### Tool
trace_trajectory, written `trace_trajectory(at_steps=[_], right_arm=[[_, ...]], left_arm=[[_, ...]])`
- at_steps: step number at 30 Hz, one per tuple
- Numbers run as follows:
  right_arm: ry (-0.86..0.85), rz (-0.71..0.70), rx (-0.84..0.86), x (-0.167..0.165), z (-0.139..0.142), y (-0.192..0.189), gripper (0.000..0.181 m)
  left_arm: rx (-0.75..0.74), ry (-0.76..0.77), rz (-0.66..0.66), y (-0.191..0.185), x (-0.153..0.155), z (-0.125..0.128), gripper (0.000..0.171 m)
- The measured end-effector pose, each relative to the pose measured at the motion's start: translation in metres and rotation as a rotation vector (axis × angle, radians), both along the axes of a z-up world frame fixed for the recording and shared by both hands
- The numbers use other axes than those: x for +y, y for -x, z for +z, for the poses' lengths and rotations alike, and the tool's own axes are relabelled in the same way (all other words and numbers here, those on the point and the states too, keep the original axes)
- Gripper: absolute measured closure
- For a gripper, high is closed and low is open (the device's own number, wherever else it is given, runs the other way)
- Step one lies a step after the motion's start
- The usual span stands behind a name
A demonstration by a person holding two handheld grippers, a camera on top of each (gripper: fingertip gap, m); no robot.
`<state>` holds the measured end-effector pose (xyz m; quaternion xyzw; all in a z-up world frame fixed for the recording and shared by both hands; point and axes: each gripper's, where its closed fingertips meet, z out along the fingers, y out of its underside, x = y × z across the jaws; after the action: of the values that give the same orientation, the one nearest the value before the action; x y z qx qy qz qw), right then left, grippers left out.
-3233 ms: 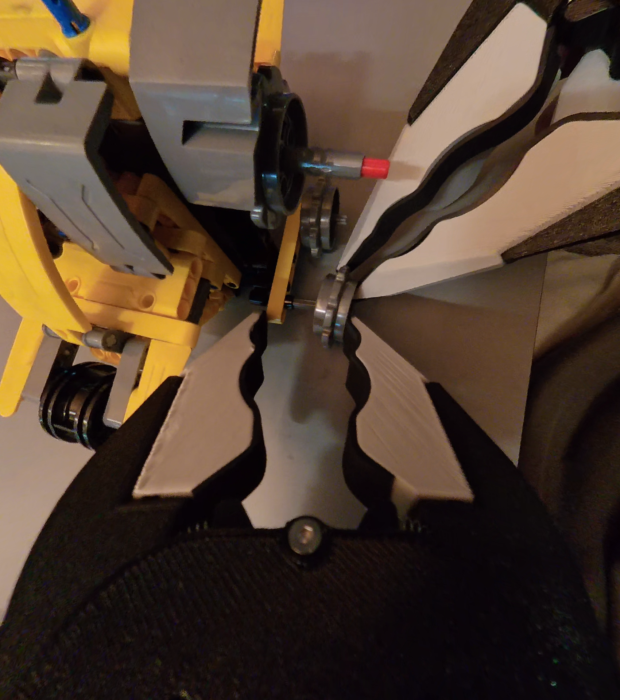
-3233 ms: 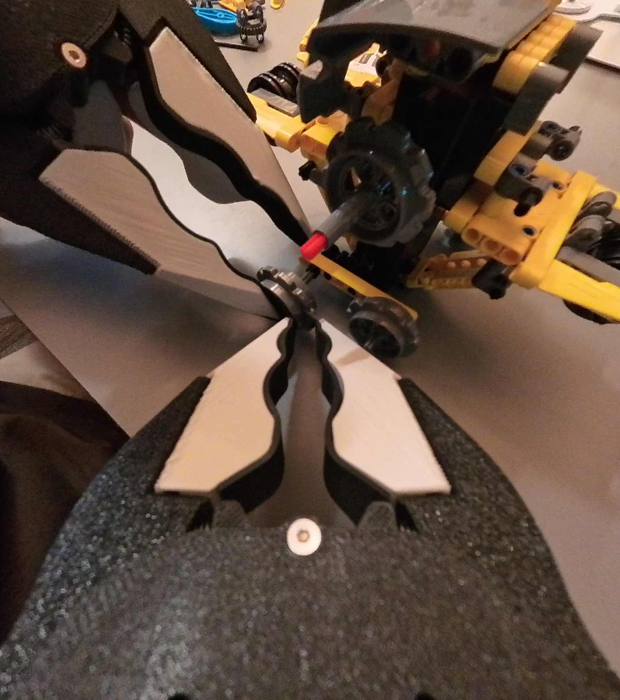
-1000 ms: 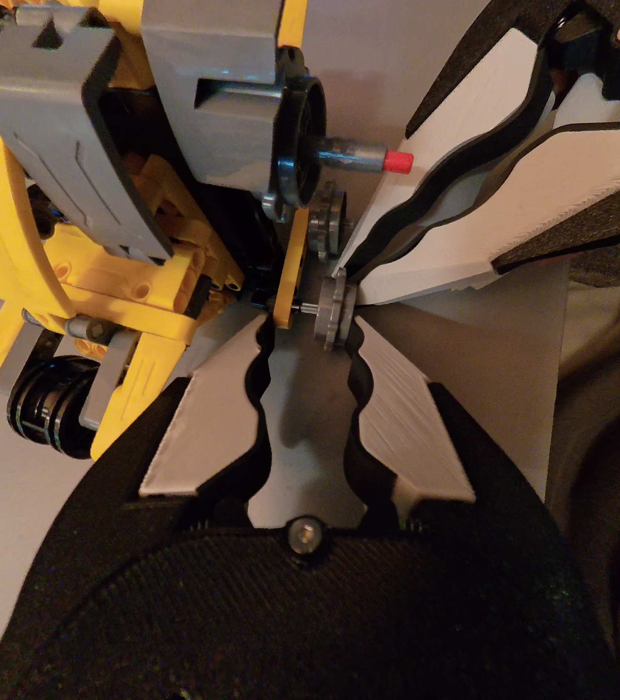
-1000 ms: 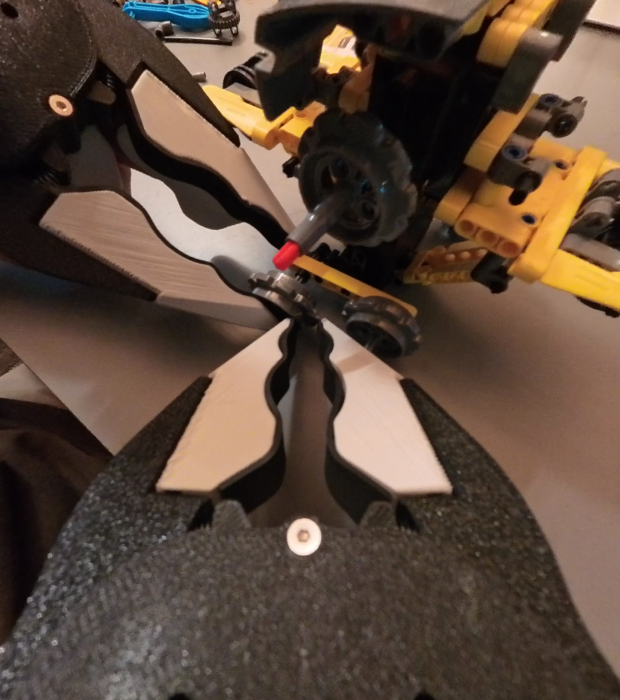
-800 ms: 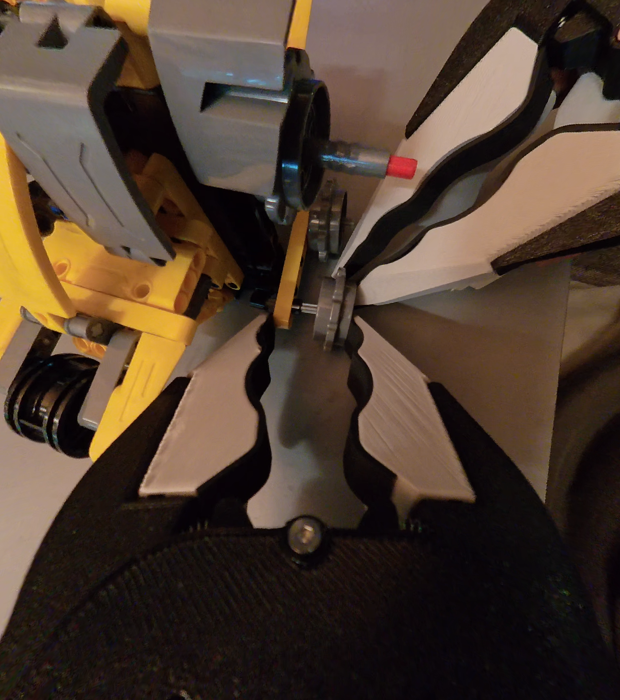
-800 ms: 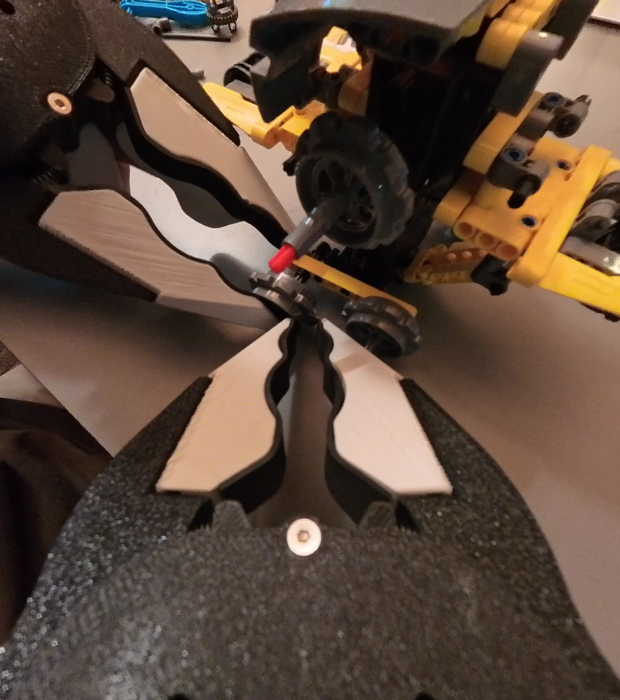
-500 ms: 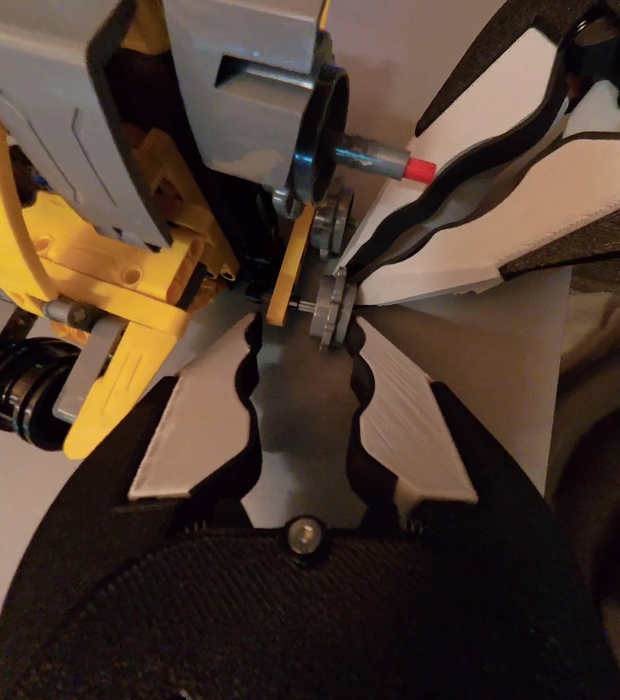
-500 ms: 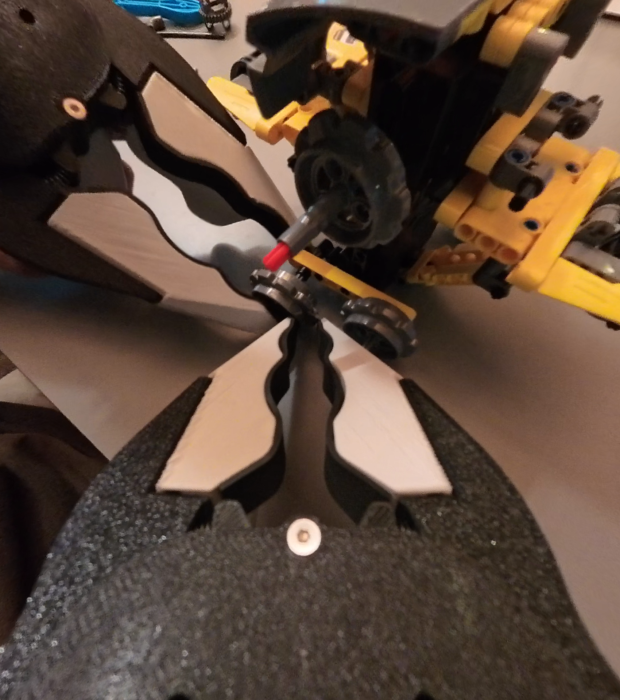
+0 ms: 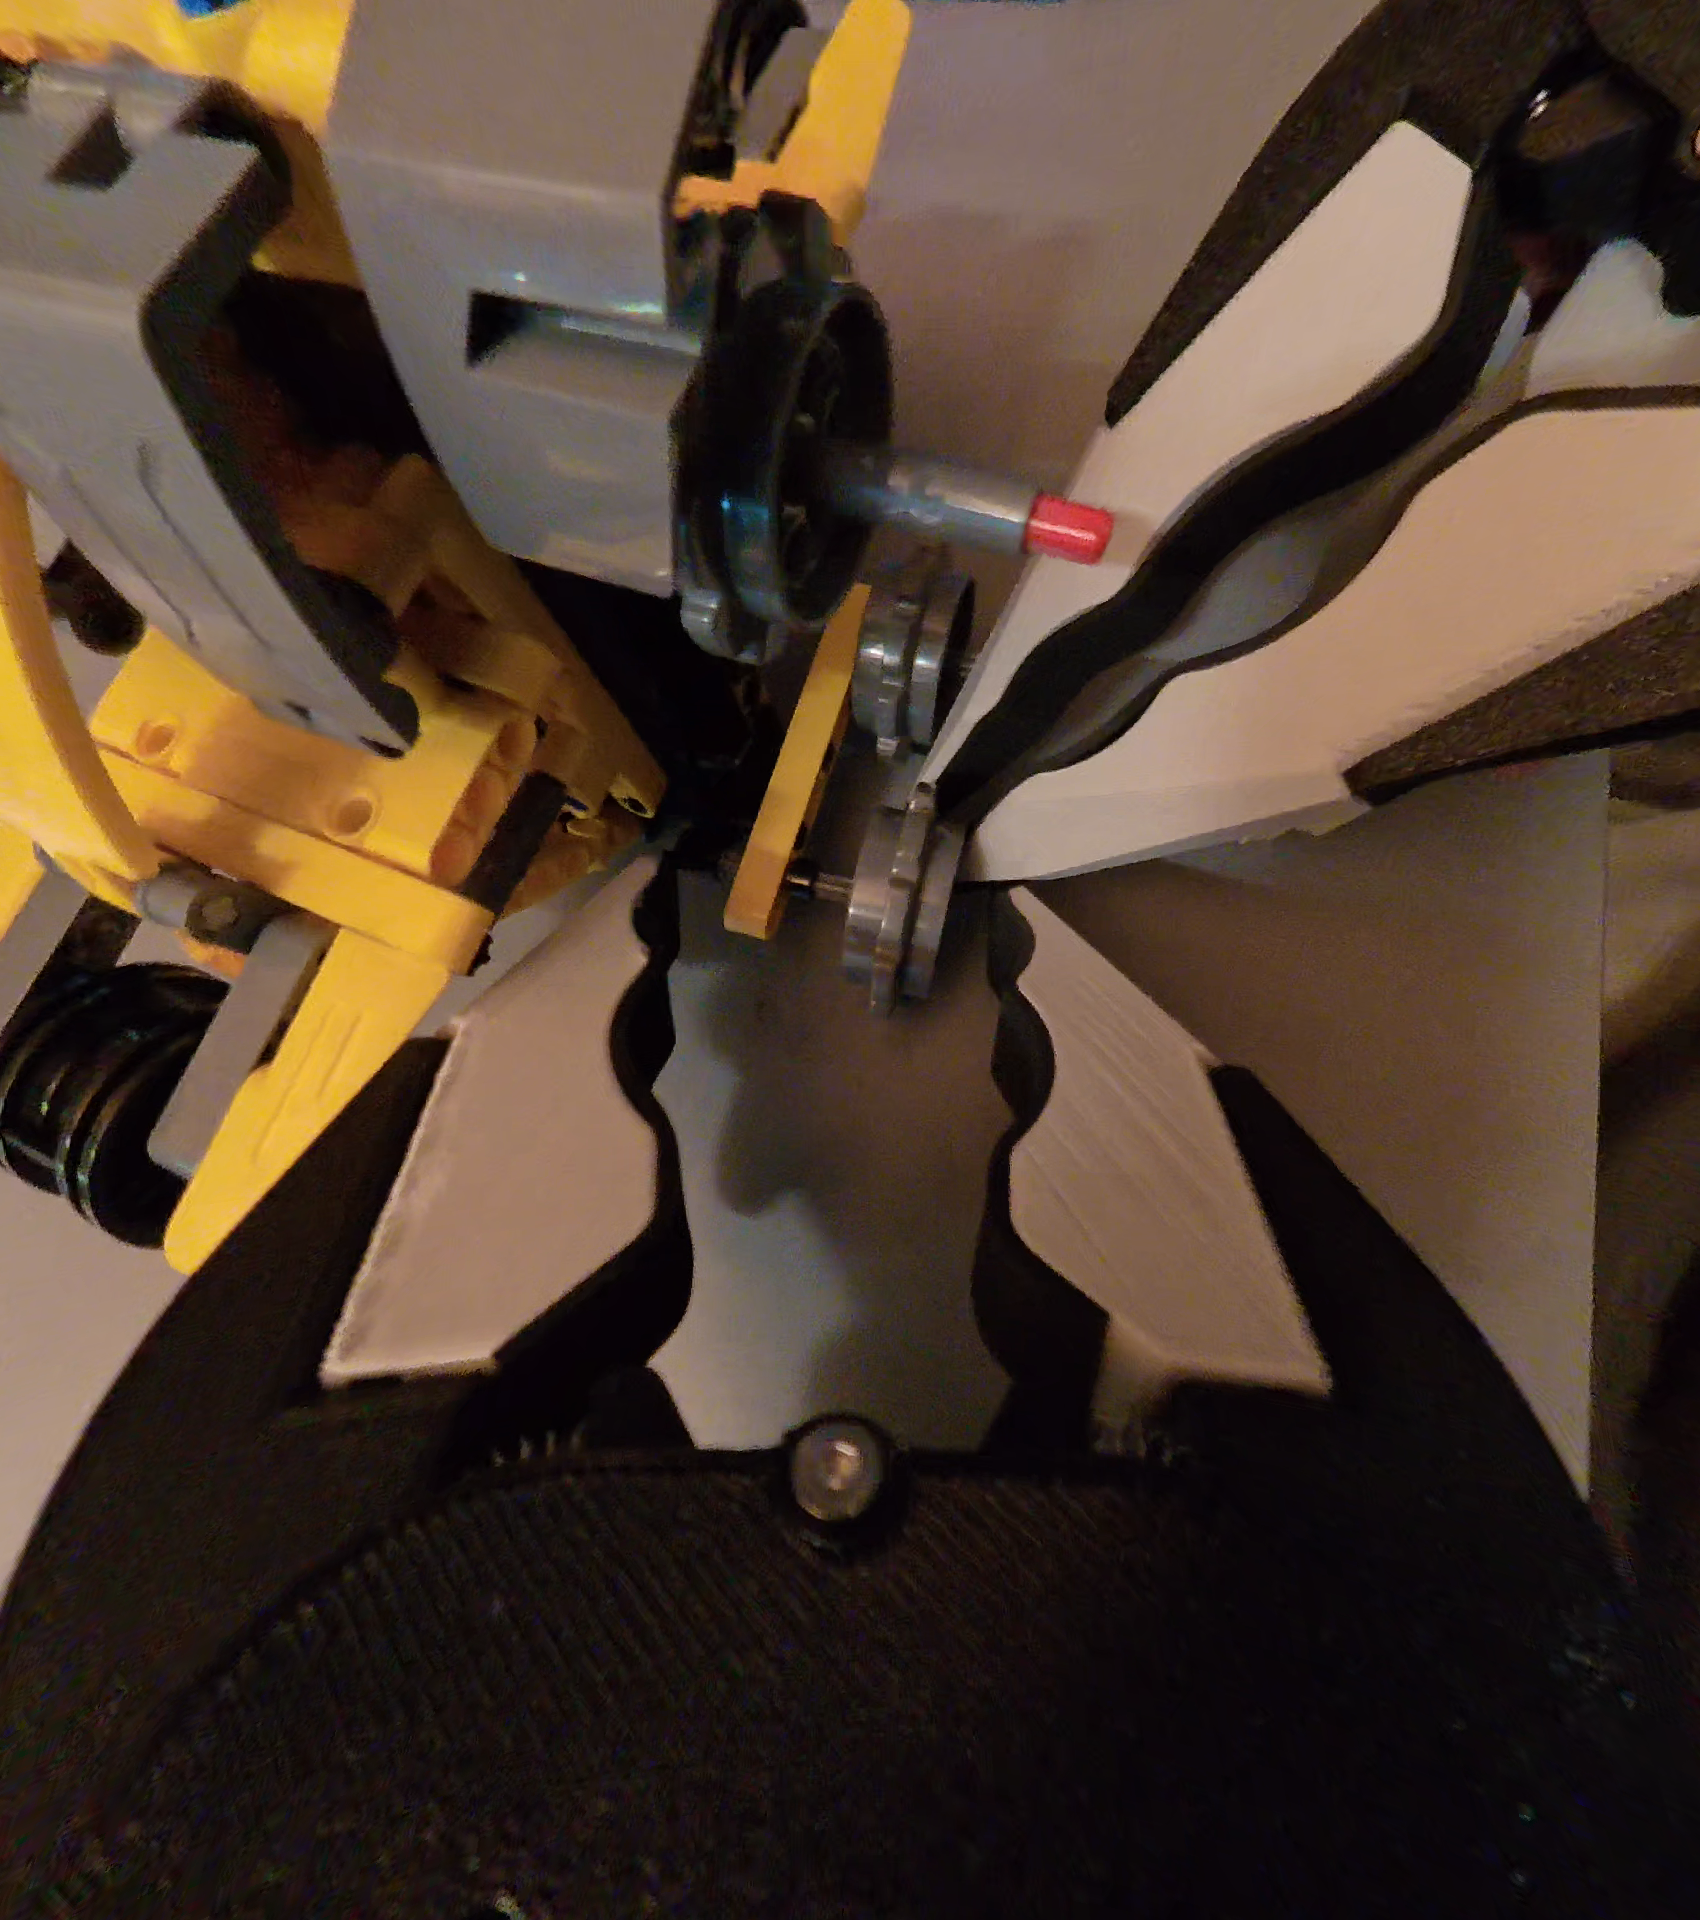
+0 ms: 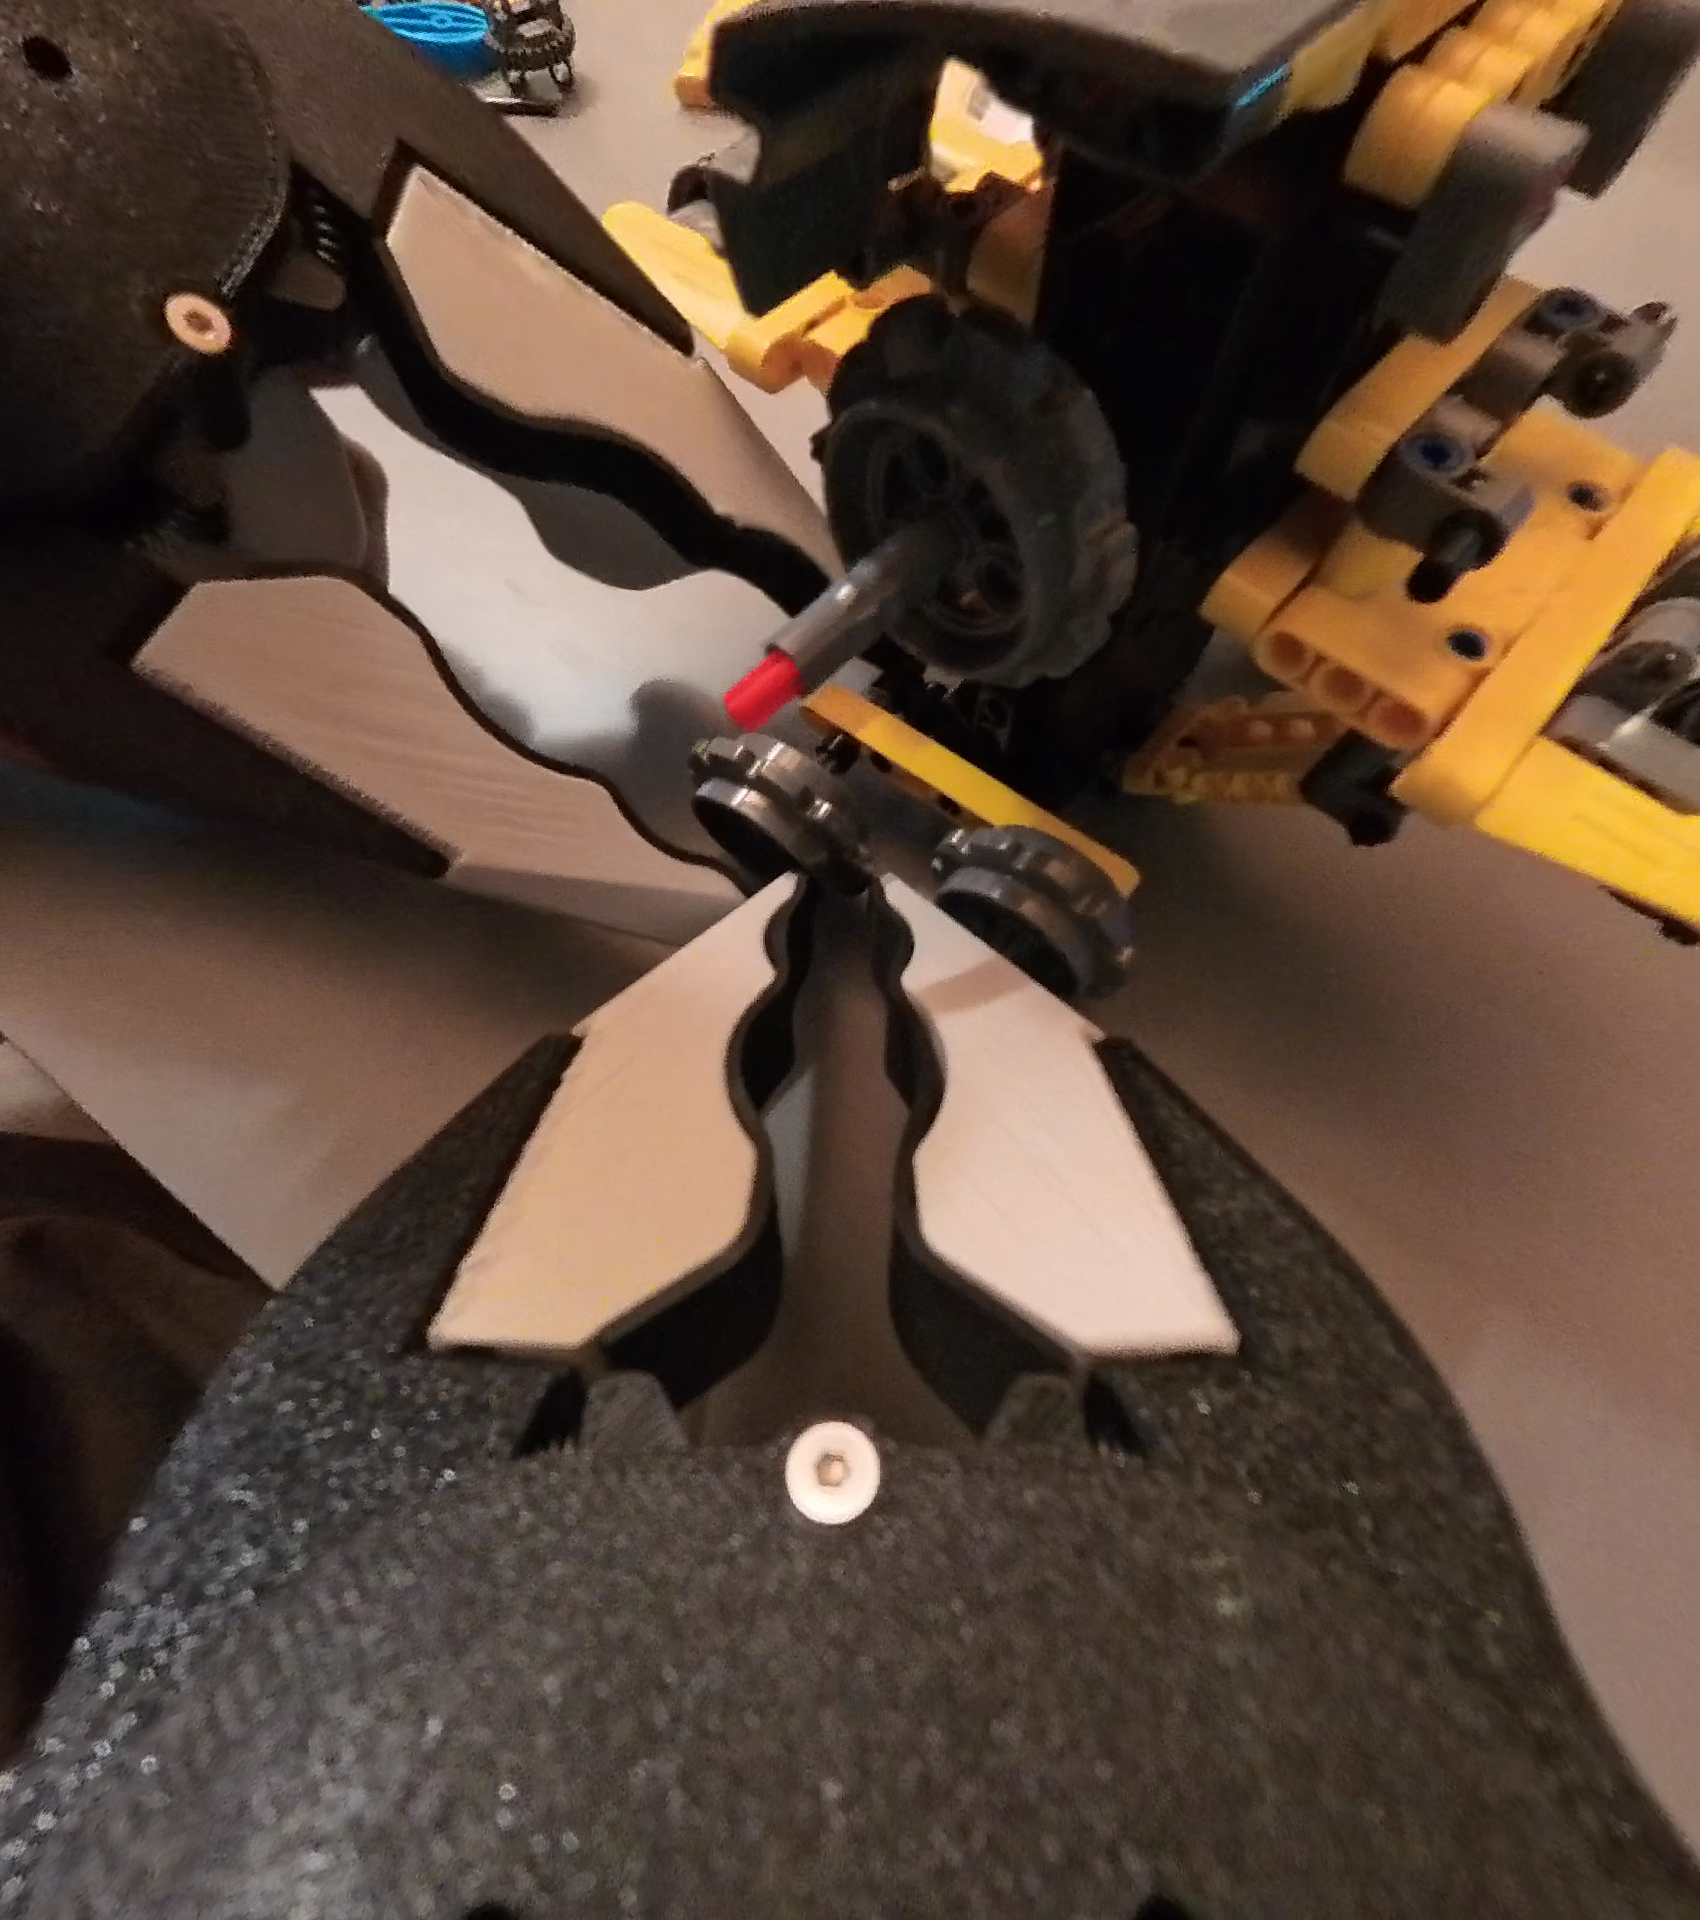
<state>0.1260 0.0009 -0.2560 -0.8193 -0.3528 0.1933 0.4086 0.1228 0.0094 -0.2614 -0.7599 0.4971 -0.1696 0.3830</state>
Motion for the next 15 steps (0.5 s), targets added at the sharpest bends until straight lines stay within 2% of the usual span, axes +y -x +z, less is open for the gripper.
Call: trace_trajectory(at_steps=[8, 15], right_arm=[[-0.007, -0.019, -0.017, 0.0033, -0.0010, -0.0055, 0.171], [-0.014, -0.029, -0.014, 0.0049, -0.0002, -0.0090, 0.172]], left_arm=[[0.014, -0.020, -0.068, -0.0071, 0.0025, -0.0002, 0.113], [0.043, -0.072, -0.084, -0.0093, 0.0058, 0.0010, 0.122]])
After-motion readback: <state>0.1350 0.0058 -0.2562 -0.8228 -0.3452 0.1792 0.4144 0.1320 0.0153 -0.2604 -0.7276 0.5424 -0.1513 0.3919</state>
